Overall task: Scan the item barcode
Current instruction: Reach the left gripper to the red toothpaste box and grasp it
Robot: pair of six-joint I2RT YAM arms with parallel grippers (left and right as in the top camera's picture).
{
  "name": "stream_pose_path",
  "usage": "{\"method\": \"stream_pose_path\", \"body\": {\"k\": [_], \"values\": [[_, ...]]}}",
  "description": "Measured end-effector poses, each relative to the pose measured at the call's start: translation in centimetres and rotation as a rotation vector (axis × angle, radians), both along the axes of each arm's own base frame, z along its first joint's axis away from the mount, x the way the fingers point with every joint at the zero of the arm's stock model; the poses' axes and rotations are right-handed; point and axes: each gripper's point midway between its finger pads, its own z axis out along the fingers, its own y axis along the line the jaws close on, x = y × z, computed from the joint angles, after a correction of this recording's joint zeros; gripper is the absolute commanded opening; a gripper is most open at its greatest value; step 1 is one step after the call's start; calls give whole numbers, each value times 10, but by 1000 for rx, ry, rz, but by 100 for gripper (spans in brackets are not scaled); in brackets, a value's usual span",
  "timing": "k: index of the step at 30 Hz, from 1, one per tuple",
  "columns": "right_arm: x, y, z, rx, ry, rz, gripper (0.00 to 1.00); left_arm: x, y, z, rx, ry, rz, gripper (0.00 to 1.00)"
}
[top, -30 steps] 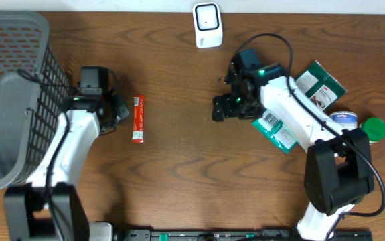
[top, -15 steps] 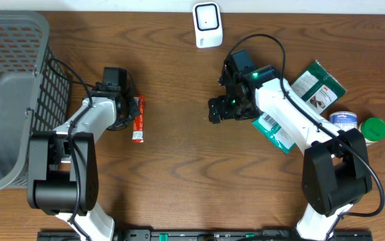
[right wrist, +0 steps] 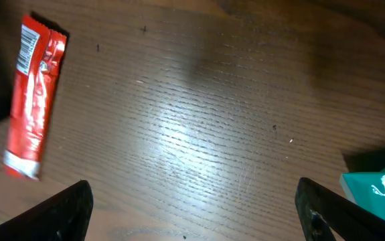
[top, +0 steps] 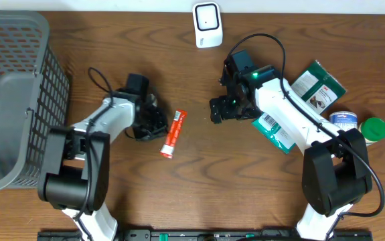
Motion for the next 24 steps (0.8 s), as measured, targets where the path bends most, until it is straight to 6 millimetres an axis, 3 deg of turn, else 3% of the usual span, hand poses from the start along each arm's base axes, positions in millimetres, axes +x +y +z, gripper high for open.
{"method": "stream_pose_path", "body": {"k": [14, 18, 24], "values": [[-1, 0, 0, -2, 4, 0, 91, -30, -51, -1, 13, 8, -165, 9], [-2, -1, 0, -4, 9, 0, 89, -31, -49, 0, 13, 14, -160, 10], [-2, -1, 0, -5, 10, 0, 86, -22, -26, 8, 103, -24, -115, 11]]}}
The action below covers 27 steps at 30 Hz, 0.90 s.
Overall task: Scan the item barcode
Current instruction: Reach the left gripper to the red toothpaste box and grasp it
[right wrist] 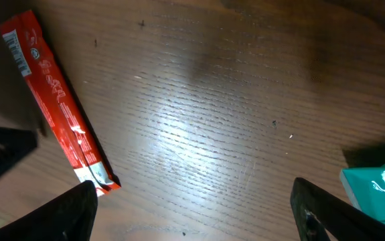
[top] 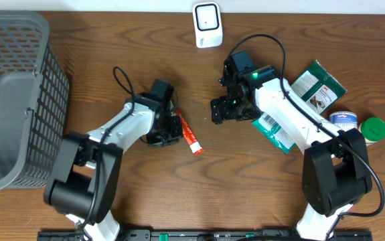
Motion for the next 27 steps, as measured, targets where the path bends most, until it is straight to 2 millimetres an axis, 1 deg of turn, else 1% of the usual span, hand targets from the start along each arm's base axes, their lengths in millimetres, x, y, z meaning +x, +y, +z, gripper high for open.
{"method": "stream_pose_path", "body": {"k": [3, 4, 5, 6, 7, 8, 10, 11, 17, 18, 19, 22, 25, 27], "values": [[0, 0, 0, 0, 0, 1, 89, 10, 7, 13, 34, -70, 10, 15], [0, 0, 0, 0, 0, 1, 91, 16, 9, 16, 49, -105, 16, 15], [0, 0, 0, 0, -1, 1, 91, 20, 11, 17, 58, -125, 22, 17], [0, 0, 0, 0, -1, 2, 91, 22, 11, 17, 62, -132, 23, 22], [0, 0, 0, 0, 0, 3, 91, 29, 12, 18, 69, -162, 32, 25], [0, 0, 0, -1, 0, 3, 91, 33, 11, 18, 70, -177, 33, 26], [-1, 0, 0, -1, 1, 3, 91, 43, 8, 21, 61, -224, 40, 31], [-1, 0, 0, -1, 1, 3, 91, 46, 5, 21, 59, -239, 38, 32], [-1, 1, 0, -1, 0, 6, 91, 47, -8, 9, 73, -250, 2, 33], [-1, 1, 0, -1, 0, 7, 91, 47, -7, 6, 88, -248, 3, 37], [-1, 2, 0, 0, 0, 8, 91, 47, -4, 2, 106, -246, 8, 38], [-1, 2, 0, -1, 0, 9, 91, 50, 0, -1, 132, -252, 35, 38], [-1, 2, 0, 0, -1, 9, 91, 52, 0, -3, 136, -254, 44, 38], [-1, 2, 0, 0, -1, 9, 89, 53, -1, -3, 138, -260, 52, 38]]}}
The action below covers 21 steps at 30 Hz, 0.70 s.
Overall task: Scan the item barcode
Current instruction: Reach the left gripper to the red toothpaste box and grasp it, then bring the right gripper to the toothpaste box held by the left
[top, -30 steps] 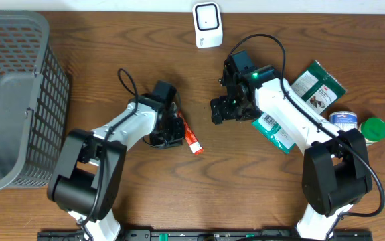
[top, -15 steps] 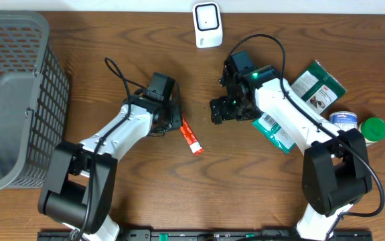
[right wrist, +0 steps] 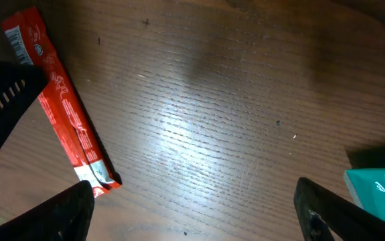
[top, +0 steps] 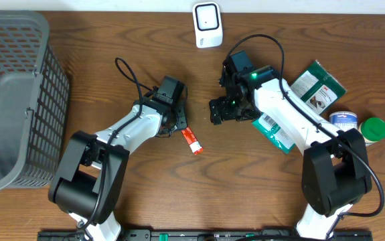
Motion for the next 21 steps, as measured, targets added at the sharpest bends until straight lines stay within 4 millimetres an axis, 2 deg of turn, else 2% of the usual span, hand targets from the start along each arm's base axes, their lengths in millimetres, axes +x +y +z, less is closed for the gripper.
{"method": "stream_pose_path", "body": {"k": [3, 9, 12, 16, 17, 21], "values": [[0, 0, 0, 0, 0, 1, 86, 0, 0, 0, 7, -4, 5, 32], [0, 0, 0, 0, 0, 1, 83, 2, 0, -1, 8, -5, 22, 33], [-1, 2, 0, -3, -8, 42, 84, 2, 1, -1, 4, -2, 39, 30], [-12, 18, 0, -8, -21, 157, 87, 2, 1, -1, 1, 1, 53, 19], [-16, 24, 0, -8, -24, 183, 88, 2, 1, -1, 0, 2, 55, 12], [-31, 48, -1, -3, -39, 280, 88, 2, 0, -1, -2, 3, 58, 9]]}}
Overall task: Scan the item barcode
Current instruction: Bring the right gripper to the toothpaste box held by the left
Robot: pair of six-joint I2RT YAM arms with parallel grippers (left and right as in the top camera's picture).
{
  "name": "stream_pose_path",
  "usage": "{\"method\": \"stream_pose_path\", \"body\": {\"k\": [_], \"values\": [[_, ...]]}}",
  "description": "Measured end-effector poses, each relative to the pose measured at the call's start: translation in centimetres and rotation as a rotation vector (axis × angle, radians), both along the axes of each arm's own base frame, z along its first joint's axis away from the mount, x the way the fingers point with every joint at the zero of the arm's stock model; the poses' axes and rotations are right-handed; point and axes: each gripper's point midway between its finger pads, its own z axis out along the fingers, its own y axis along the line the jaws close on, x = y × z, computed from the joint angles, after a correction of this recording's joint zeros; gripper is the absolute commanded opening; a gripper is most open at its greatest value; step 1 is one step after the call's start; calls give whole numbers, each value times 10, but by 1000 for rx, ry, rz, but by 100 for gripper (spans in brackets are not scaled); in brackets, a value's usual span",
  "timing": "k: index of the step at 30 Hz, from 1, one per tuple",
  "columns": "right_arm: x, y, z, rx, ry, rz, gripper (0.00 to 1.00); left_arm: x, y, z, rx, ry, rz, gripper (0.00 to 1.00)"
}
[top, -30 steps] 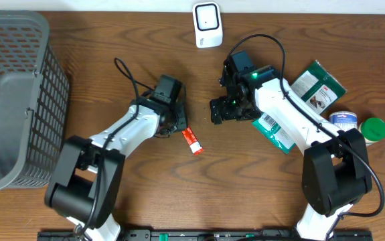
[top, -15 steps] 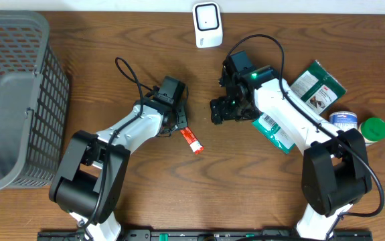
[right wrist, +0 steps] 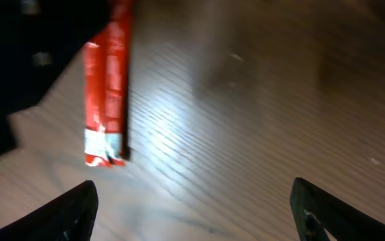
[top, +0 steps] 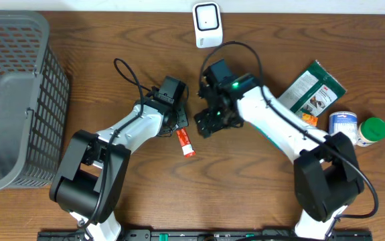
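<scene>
A red snack packet lies on the wooden table. Its upper end is hidden under my left gripper, which sits low over it; how the left jaws stand cannot be made out. In the right wrist view the red packet runs down from the dark bulk of the left gripper at the upper left. My right gripper hovers just right of the packet and is open with nothing between its fingers. The white barcode scanner stands at the table's far edge.
A grey mesh basket fills the left side. At the right lie a green pouch, a white can and a green lid. Both arms crowd the middle of the table.
My right gripper has moved left and now sits close beside the packet and the left gripper. The packet lies a little straighter. The left gripper still covers its upper end.
At first the packet lay slanted between both grippers, the left one a little way to its left. Then the left gripper was beside it and the packet slanted the other way. Then that gripper covered its upper end. Now the open right gripper is alongside too.
</scene>
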Motion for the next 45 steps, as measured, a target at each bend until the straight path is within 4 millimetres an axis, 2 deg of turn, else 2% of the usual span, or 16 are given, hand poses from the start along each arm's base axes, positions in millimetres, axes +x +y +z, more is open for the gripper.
{"method": "stream_pose_path", "body": {"k": [3, 6, 10, 16, 17, 20, 21, 23, 27, 31, 34, 39, 41, 43, 44, 45], "values": [[-13, 18, -7, 5, -17, 74, 86, 0, 0, 0, 0, -1, 0, 9], [-20, 22, -13, -5, -22, 95, 85, 1, 0, 0, -2, -2, 5, 8], [-18, 27, -16, 3, -37, 63, 86, 2, 3, 0, -17, 5, 49, 8], [-7, 36, -13, 45, -65, -13, 87, 11, 22, 1, -74, 31, 170, 8], [-5, 38, -13, 51, -69, -23, 85, 12, 24, 1, -87, 38, 182, 8], [-2, 41, -11, 67, -77, -51, 65, 14, 29, 1, -142, 64, 216, 8], [1, 43, -11, 77, -84, -62, 55, 14, 29, 1, -152, 69, 218, 8], [7, 48, -12, 108, -110, -80, 51, 14, 29, 2, -181, 83, 224, 8], [10, 53, -22, 143, -136, -100, 55, 13, 30, 1, -222, 107, 234, 8], [-8, 71, -40, 198, -147, -60, 57, 12, 31, 1, -240, 124, 240, 8], [-20, 80, -47, 213, -157, -29, 53, 11, 31, 1, -243, 127, 239, 9], [-29, 75, -59, 153, -183, -26, 36, 11, 31, 1, -243, 129, 239, 8], [-27, 73, -60, 142, -194, -32, 24, 10, 30, 1, -245, 130, 239, 8], [-26, 72, -60, 132, -201, -36, 7, 10, 29, 2, -252, 133, 236, 8], [-25, 71, -60, 128, -205, -39, 1, 9, 28, 2, -260, 138, 233, 9], [-25, 71, -60, 126, -207, -37, 1, 9, 27, 2, -264, 140, 231, 11]]}}
